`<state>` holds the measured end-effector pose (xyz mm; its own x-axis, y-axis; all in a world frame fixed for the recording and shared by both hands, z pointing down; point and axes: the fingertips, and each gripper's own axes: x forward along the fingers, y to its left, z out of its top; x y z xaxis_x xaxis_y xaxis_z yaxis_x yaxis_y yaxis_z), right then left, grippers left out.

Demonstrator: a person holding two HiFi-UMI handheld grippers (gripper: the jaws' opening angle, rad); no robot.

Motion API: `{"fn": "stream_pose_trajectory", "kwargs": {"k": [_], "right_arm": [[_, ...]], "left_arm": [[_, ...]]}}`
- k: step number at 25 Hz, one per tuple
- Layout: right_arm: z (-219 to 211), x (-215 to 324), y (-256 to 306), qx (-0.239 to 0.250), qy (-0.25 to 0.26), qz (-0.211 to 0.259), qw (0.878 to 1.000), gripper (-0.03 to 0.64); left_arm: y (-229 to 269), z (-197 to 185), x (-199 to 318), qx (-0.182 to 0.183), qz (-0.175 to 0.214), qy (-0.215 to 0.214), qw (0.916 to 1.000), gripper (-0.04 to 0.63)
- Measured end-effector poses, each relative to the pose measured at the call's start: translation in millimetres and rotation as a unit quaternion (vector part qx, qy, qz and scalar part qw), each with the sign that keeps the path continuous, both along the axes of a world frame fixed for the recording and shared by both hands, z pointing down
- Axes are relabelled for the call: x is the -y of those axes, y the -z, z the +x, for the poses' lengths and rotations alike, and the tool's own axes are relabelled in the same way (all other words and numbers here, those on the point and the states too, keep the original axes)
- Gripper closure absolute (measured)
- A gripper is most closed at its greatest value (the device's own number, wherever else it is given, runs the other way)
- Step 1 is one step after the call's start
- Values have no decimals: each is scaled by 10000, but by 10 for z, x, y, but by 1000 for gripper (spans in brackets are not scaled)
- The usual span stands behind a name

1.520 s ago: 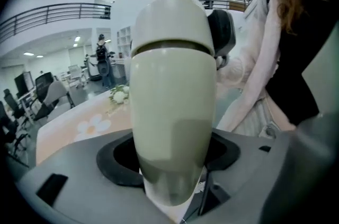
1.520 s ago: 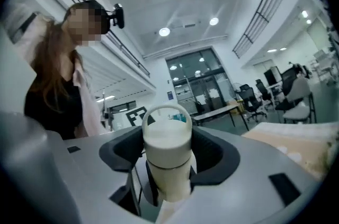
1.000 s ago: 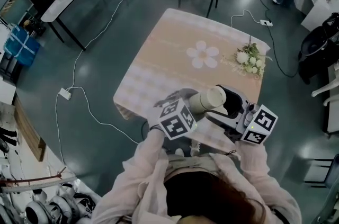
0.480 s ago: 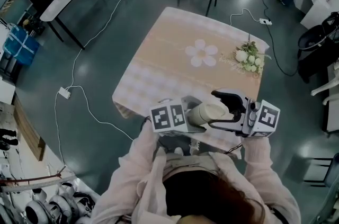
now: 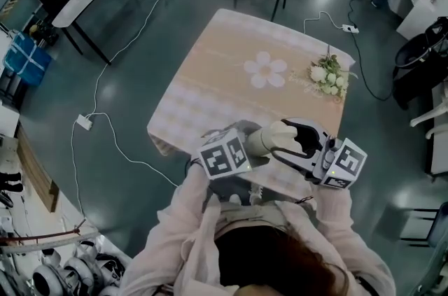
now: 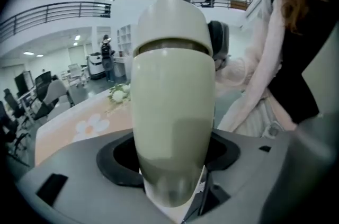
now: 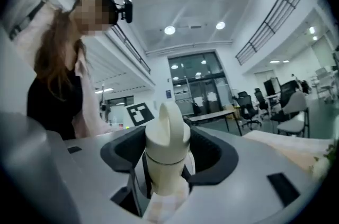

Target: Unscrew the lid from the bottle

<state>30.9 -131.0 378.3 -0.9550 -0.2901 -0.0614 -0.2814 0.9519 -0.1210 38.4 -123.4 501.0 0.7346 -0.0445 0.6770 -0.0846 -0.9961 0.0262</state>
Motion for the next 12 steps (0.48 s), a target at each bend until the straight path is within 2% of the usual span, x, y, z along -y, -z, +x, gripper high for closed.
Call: {"fn": "stream_pose_trajectory", "kwargs": {"k": [3,5,6,8,9,10,12], "right_arm": [[-20,-262,163,216,931,579,9937,341],[-11,-319,219,395,1196,602,9902,342],[2,-285,216,428,1119,504,9915,340],[38,-138,158,379,633,166,9971,294],[54,-57,125,365,334,-48,9988,240],[63,21,102,407,45,-277,9988,224],[61,152,71,551,-401,-665,9955,230]], "left_arm": [[136,69,-304,-469,-355,-931,9939,279],[194,124,-414,-713,-581,-1201,9885,279],[201,140,-401,-780,-612,-1119,9888,279],[160,130,-249,-693,-486,-584,9947,279],[116,107,-135,-514,-335,-210,9979,279],[61,74,-15,-264,-150,173,9994,279],[-43,14,162,237,191,723,9969,279]]}}
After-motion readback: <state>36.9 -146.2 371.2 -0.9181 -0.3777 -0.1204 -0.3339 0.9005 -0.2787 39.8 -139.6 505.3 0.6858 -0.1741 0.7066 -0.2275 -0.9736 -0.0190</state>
